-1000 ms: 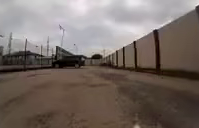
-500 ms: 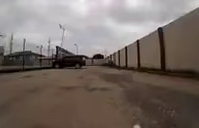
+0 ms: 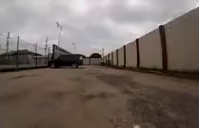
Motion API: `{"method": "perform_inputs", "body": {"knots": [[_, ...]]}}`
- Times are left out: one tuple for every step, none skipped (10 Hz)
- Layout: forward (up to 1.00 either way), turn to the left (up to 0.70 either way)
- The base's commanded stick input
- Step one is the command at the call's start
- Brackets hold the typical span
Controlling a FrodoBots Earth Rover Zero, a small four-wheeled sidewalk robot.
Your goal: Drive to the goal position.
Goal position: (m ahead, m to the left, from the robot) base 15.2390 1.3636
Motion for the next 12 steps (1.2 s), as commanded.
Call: {"method": "perform_inputs", "body": {"knots": [[1.00, 0.00], [1.00, 0.00], [1.00, 0.00], [1.00, 0.00], [1.00, 0.00], [1.00, 0.00], [1.00, 0.00], [1.00, 0.00], [1.00, 0.00], [1.00, 0.00], [1.00, 0.00], [1.00, 0.00]]}}
